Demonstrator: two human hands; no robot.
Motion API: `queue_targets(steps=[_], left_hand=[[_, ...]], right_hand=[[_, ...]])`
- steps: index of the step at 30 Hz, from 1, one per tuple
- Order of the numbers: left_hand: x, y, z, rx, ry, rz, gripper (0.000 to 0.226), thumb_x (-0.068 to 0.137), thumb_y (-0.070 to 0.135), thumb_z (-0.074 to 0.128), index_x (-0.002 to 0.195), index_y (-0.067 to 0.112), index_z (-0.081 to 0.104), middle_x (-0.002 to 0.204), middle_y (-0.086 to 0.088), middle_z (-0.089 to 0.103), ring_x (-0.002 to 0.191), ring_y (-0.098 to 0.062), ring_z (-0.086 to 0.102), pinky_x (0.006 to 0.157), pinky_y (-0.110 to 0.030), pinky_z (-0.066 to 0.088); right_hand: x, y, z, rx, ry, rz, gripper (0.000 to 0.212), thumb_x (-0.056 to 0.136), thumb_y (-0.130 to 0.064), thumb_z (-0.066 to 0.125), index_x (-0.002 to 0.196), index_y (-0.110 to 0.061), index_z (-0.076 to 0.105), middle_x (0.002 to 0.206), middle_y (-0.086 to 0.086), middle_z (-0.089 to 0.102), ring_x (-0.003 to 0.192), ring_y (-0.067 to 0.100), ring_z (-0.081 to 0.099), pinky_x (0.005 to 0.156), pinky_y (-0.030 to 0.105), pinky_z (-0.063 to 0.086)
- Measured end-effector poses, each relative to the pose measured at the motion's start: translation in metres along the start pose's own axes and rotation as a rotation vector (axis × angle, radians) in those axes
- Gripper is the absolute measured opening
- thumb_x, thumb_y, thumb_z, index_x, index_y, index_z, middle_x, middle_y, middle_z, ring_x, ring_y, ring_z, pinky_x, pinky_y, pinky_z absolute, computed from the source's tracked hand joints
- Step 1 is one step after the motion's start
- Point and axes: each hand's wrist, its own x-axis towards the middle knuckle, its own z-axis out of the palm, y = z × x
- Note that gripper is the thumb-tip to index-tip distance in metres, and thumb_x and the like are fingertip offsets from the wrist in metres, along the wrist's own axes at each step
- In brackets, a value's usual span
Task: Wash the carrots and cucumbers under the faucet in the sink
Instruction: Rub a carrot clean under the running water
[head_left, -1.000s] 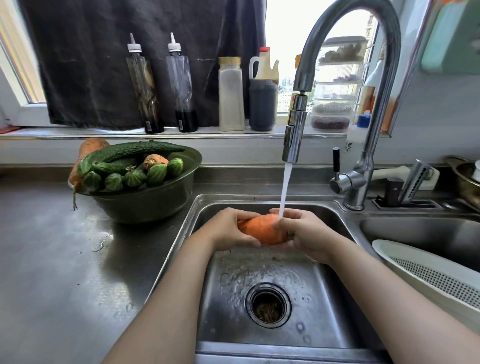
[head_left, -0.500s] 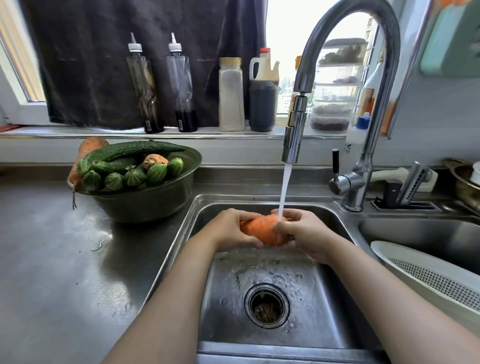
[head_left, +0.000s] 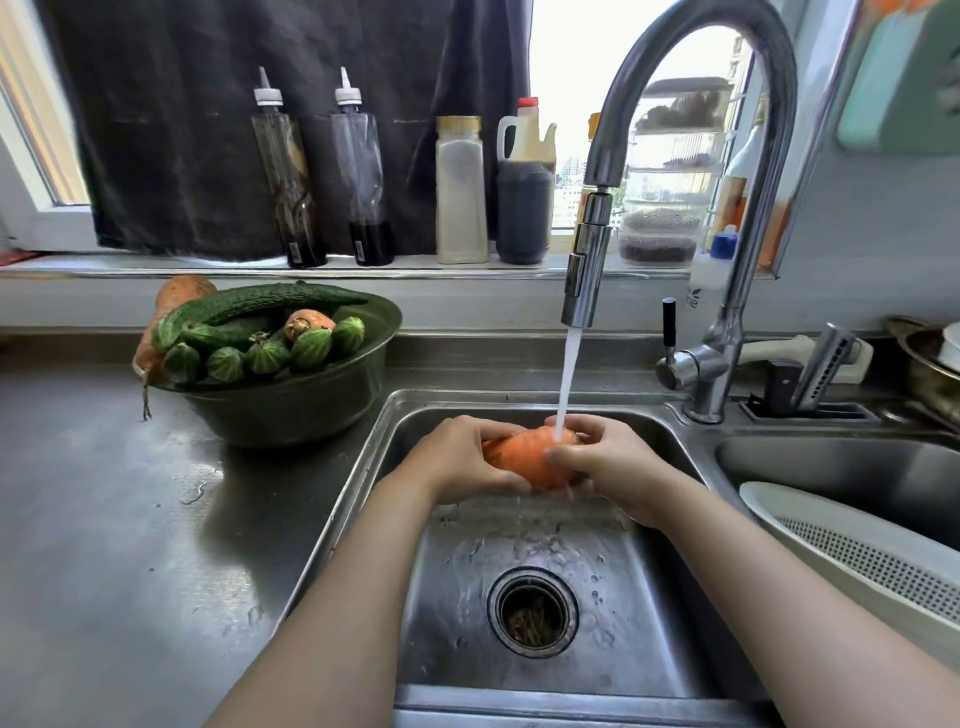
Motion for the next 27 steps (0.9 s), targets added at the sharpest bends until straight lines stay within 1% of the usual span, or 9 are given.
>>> queue_targets(steps=[4, 10, 13, 16, 18, 20, 23, 26, 27], left_hand=[[-0.001, -0.001, 0.000, 0.003, -0.006, 0.001, 0.070, 0.053, 0.052, 0.092, 0.119, 0.052, 0.071, 0.103, 0.026, 0.074, 0.100, 0.003, 0.068, 0.096, -0.037, 0.057], [0.001, 0.001, 0.002, 0.028, 0.102, 0.023, 0.077, 0.046, 0.054, 0.089, 0.119, 0.045, 0.067, 0.110, 0.018, 0.069, 0.103, -0.007, 0.066, 0.095, -0.041, 0.057], [0.002, 0.004, 0.005, 0.098, 0.119, 0.069, 0.073, 0.054, 0.043, 0.094, 0.120, 0.037, 0.064, 0.114, 0.014, 0.062, 0.105, -0.010, 0.061, 0.095, -0.043, 0.056], [0.003, 0.011, 0.010, 0.165, 0.153, 0.087, 0.074, 0.057, 0.046, 0.095, 0.122, 0.036, 0.060, 0.116, 0.016, 0.057, 0.106, -0.010, 0.058, 0.093, -0.038, 0.054], [0.004, 0.015, 0.013, 0.222, 0.188, 0.087, 0.073, 0.059, 0.051, 0.092, 0.123, 0.039, 0.059, 0.115, 0.016, 0.056, 0.105, -0.010, 0.058, 0.089, -0.035, 0.052], [0.004, 0.016, 0.013, 0.260, 0.206, 0.091, 0.072, 0.060, 0.052, 0.091, 0.124, 0.039, 0.059, 0.116, 0.014, 0.056, 0.104, -0.012, 0.058, 0.089, -0.036, 0.052], [0.003, 0.015, 0.011, 0.291, 0.217, 0.109, 0.071, 0.061, 0.048, 0.090, 0.126, 0.040, 0.060, 0.118, 0.012, 0.056, 0.106, -0.016, 0.059, 0.089, -0.039, 0.053], [0.002, 0.017, 0.008, 0.340, 0.235, 0.137, 0.074, 0.064, 0.042, 0.091, 0.130, 0.038, 0.059, 0.123, 0.010, 0.059, 0.111, -0.017, 0.059, 0.090, -0.039, 0.051], [0.001, 0.019, 0.008, 0.358, 0.239, 0.146, 0.074, 0.065, 0.041, 0.091, 0.131, 0.038, 0.057, 0.125, 0.010, 0.060, 0.112, -0.017, 0.060, 0.090, -0.037, 0.051]], right_hand=[[0.000, 0.000, 0.000, 0.022, -0.038, 0.001, 0.036, 0.089, 0.003, 0.068, 0.120, -0.016, 0.068, 0.122, 0.017, 0.063, 0.092, 0.031, 0.073, 0.055, 0.027, 0.057], [0.005, 0.007, -0.008, 0.282, -0.090, 0.076, 0.042, 0.090, -0.004, 0.073, 0.129, -0.014, 0.062, 0.129, 0.023, 0.062, 0.109, 0.043, 0.068, 0.086, 0.059, 0.060], [0.004, 0.012, 0.004, 0.258, -0.028, 0.066, 0.058, 0.079, -0.021, 0.088, 0.129, -0.021, 0.057, 0.134, 0.019, 0.054, 0.112, 0.045, 0.066, 0.082, 0.060, 0.060], [0.005, 0.006, 0.008, 0.181, 0.104, 0.009, 0.039, 0.085, -0.030, 0.083, 0.118, -0.023, 0.062, 0.127, 0.014, 0.058, 0.108, 0.038, 0.068, 0.074, 0.057, 0.063], [0.005, 0.001, 0.002, 0.206, 0.070, 0.028, 0.023, 0.093, -0.028, 0.074, 0.113, -0.024, 0.064, 0.126, 0.016, 0.060, 0.110, 0.041, 0.067, 0.080, 0.062, 0.061], [0.006, 0.001, -0.008, 0.250, -0.040, 0.066, 0.018, 0.101, -0.023, 0.063, 0.119, -0.023, 0.065, 0.130, 0.020, 0.060, 0.111, 0.045, 0.066, 0.082, 0.057, 0.060], [0.007, 0.003, -0.019, 0.204, -0.129, 0.099, 0.030, 0.105, -0.025, 0.054, 0.133, -0.027, 0.063, 0.135, 0.020, 0.064, 0.107, 0.044, 0.069, 0.074, 0.042, 0.049], [0.004, -0.001, -0.015, -0.029, -0.040, 0.029, 0.023, 0.099, -0.033, 0.063, 0.120, -0.039, 0.069, 0.126, 0.006, 0.070, 0.104, 0.029, 0.073, 0.081, 0.039, 0.048], [0.004, -0.002, -0.013, -0.097, 0.007, -0.011, 0.022, 0.095, -0.034, 0.068, 0.117, -0.039, 0.070, 0.121, 0.004, 0.071, 0.100, 0.024, 0.074, 0.075, 0.031, 0.051]])
